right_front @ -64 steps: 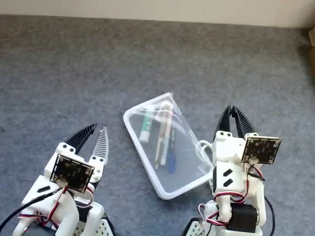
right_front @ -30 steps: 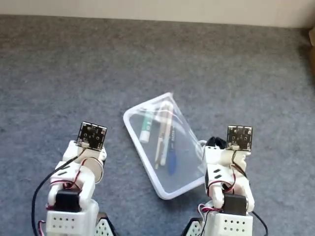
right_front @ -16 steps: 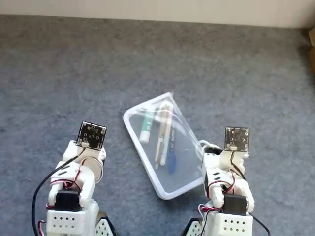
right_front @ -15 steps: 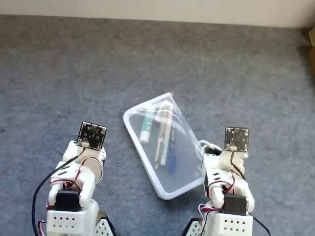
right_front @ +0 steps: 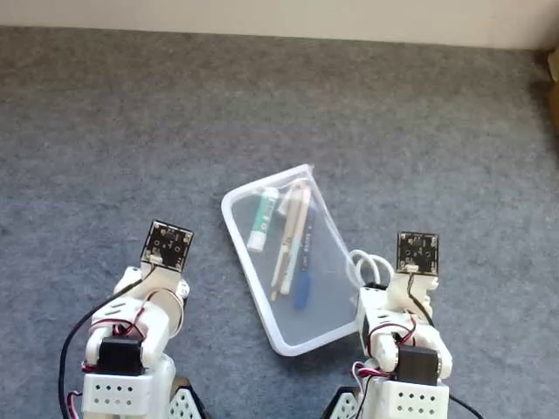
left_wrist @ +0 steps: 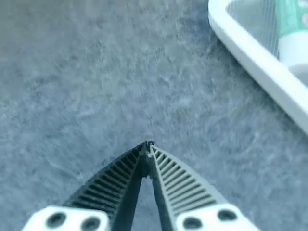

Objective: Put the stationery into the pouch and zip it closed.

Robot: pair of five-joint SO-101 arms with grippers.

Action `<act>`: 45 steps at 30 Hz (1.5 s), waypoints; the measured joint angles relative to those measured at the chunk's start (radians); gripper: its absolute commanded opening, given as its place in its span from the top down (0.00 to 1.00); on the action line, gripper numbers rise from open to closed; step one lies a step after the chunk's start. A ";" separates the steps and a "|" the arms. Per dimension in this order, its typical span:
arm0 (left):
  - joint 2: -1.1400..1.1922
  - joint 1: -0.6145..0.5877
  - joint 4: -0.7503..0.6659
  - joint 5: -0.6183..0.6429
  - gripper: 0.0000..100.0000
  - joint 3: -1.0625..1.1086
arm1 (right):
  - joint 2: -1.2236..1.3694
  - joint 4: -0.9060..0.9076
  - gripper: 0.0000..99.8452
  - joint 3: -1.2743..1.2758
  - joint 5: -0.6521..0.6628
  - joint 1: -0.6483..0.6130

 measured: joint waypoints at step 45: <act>0.000 0.000 0.157 0.000 0.99 0.000 | 0.000 0.000 0.98 0.000 0.000 0.000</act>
